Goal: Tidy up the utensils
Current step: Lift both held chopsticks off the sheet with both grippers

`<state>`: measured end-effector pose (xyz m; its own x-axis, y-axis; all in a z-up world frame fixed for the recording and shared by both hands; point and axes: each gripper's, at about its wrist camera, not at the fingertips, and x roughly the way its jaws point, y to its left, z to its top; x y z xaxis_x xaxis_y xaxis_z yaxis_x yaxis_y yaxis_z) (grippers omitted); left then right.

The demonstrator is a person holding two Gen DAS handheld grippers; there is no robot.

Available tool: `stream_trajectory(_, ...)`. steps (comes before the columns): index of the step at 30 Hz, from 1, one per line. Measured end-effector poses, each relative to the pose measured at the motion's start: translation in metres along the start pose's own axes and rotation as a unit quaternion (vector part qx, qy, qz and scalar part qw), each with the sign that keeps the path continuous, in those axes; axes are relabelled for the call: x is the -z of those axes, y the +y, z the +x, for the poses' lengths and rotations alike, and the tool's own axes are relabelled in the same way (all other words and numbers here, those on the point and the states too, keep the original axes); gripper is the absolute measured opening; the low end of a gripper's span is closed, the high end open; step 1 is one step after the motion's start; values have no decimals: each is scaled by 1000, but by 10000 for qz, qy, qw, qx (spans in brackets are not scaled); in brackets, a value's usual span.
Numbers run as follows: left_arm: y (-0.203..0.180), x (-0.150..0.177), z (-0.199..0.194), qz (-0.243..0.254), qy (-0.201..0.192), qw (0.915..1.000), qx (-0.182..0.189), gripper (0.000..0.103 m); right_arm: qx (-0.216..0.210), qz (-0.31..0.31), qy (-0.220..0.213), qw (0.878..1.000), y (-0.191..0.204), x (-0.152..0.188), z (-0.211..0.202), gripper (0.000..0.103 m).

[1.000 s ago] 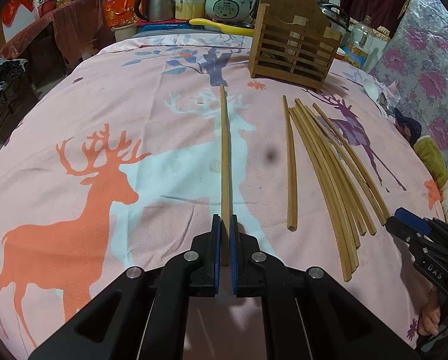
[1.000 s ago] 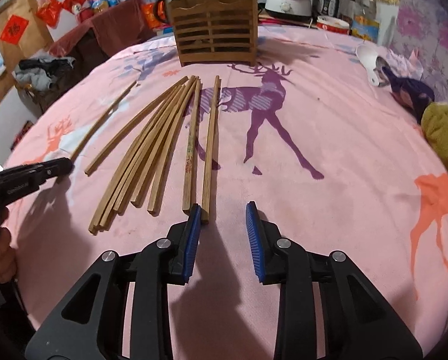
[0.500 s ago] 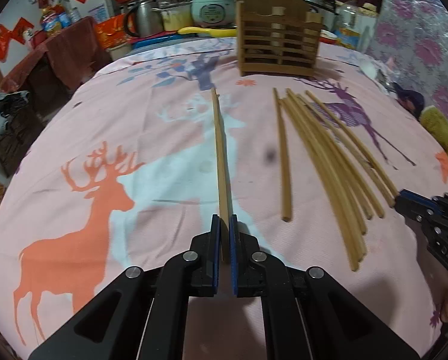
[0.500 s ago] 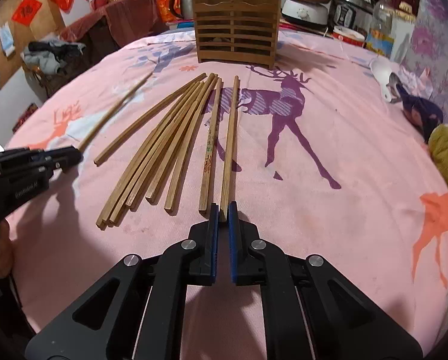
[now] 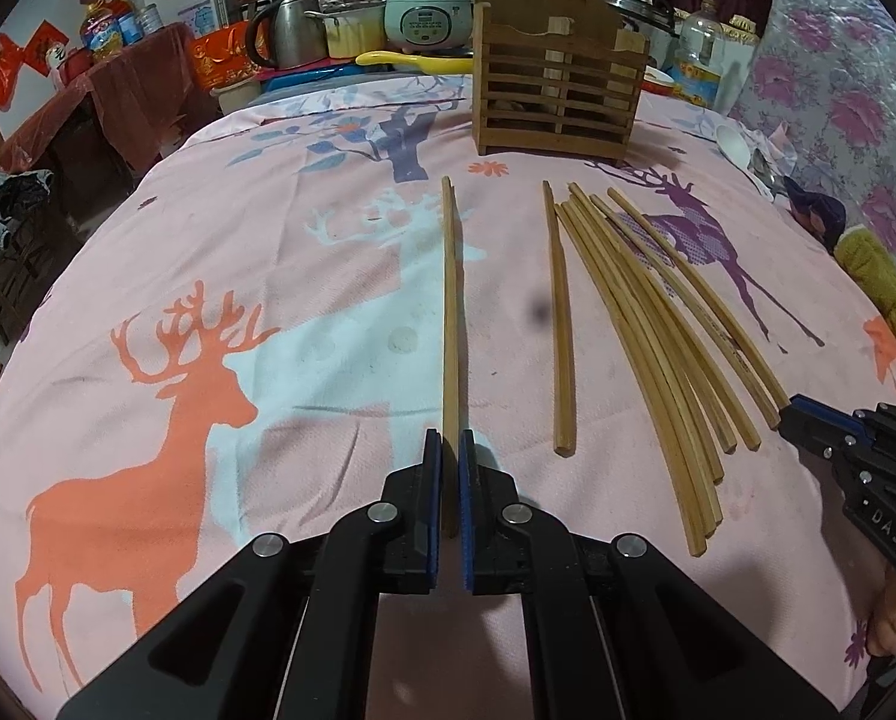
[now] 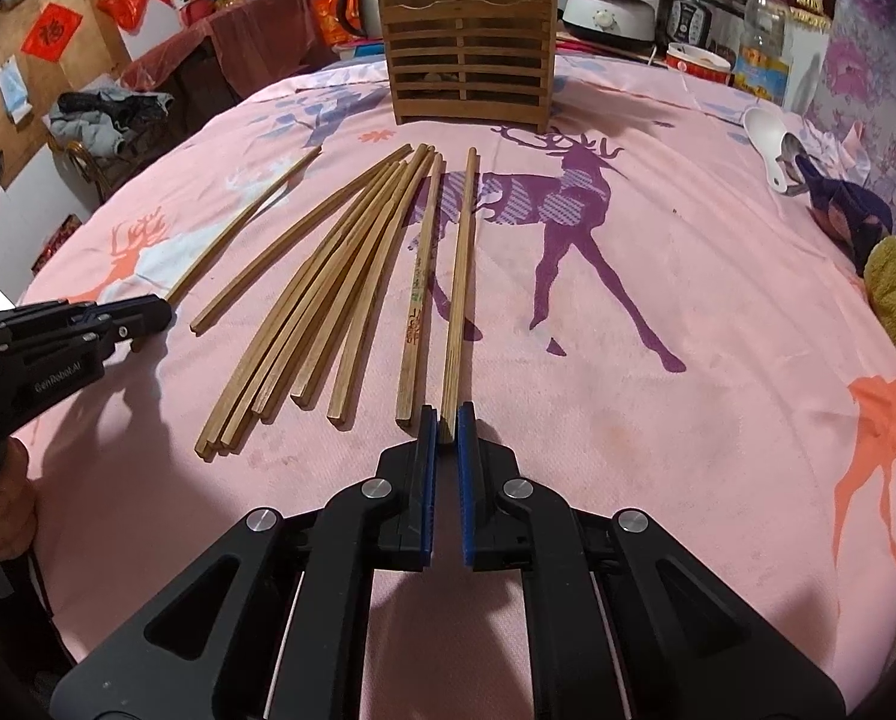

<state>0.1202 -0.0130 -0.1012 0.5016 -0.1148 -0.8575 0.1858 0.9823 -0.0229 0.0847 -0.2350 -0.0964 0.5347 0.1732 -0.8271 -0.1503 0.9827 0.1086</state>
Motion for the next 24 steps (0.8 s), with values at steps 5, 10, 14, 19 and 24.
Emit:
stream_trajectory(5, 4, -2, 0, -104, -26, 9999, 41, 6, 431, -267, -11, 9987, 10, 0, 0, 17)
stream_trajectory(10, 6, -4, 4, -197, 30, 9998, 27, 6, 665, -304, -20, 9973, 11, 1, -1, 23)
stream_trajectory(14, 4, -4, 4, -134, 19, 9999, -56, 6, 709, -339, -23, 9969, 12, 1, -1, 22)
stream_trajectory(19, 1, -3, 4, -45, 2, 9999, -143, 7, 735, -438, -17, 9963, 18, 1, 0, 10)
stream_trajectory(24, -2, -3, 1, 59, -91, 9999, -124, 6, 681, -417, -19, 9968, 18, 1, -1, 10)
